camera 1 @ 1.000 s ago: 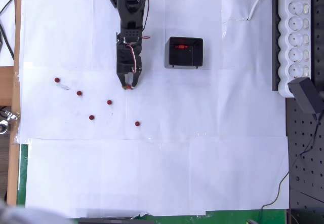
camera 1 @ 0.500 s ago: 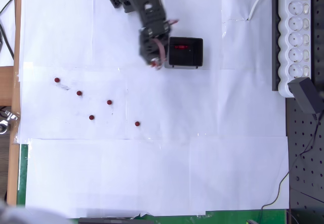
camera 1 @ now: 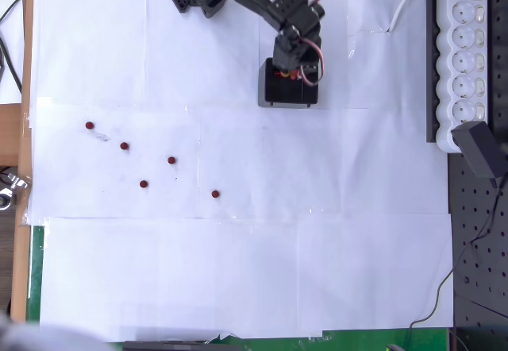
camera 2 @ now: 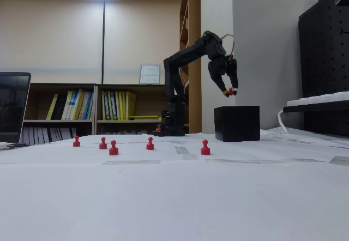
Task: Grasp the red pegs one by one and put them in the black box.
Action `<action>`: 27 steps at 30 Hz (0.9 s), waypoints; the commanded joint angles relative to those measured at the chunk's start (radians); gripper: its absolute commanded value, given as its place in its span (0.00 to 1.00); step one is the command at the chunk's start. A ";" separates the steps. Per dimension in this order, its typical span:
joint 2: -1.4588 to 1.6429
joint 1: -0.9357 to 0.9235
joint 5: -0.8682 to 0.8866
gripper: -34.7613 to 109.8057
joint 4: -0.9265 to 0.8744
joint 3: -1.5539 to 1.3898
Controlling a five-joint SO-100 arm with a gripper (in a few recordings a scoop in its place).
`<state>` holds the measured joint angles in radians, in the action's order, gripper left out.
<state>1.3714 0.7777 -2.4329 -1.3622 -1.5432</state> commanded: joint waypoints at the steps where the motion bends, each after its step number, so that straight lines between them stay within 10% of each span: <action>1: 0.031 -0.002 0.034 0.24 0.143 0.037; 27: -0.374 -0.394 0.287 0.47 0.084 0.137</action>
<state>1.0891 0.5123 -2.2473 -1.3208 -1.4603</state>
